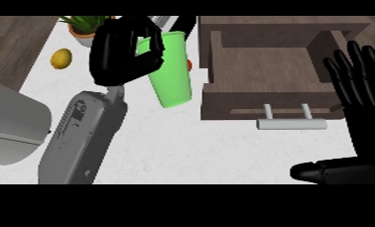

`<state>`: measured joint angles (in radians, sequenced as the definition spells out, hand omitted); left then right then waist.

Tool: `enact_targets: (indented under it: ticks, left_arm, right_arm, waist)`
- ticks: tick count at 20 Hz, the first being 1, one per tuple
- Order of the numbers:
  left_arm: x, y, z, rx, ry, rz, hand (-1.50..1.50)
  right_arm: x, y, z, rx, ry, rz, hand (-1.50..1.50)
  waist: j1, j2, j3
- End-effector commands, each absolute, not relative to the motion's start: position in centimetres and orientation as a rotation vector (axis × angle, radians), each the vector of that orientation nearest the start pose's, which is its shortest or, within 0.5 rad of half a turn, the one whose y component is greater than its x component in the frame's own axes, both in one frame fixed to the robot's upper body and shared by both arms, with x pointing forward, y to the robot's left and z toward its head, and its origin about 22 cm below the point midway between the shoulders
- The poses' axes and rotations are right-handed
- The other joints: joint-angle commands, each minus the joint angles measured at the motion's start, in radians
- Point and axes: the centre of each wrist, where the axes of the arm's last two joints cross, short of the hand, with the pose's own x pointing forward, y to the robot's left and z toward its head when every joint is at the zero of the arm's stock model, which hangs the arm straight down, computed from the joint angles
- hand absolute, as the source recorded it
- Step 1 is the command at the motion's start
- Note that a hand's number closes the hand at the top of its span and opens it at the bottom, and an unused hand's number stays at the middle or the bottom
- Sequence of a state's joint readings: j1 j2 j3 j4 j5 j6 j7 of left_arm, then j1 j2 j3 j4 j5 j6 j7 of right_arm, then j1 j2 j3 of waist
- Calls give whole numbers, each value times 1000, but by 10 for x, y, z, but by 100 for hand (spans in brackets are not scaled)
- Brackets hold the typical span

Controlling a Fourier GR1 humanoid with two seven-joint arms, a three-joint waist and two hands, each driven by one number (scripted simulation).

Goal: Pick up the cup, place it into the drawer and close the drawer

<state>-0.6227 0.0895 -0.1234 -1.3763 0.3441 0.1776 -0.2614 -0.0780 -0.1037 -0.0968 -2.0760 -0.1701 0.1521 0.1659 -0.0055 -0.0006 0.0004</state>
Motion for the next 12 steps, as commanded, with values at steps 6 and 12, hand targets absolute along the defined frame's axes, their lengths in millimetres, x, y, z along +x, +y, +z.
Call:
enact_targets:
  ticks: [6, 12]
  left_arm:
    - [381, 96, 163, -329, -2093, -39, 150]
    - [400, 61, 183, -282, -2041, -91, 150]
  right_arm:
    - [237, -265, 123, 121, -1982, 133, -150]
    - [217, -245, 140, 158, -1986, 148, -150]
  waist:
    - [0, 2, 0]
    - [-13, 2, 0]
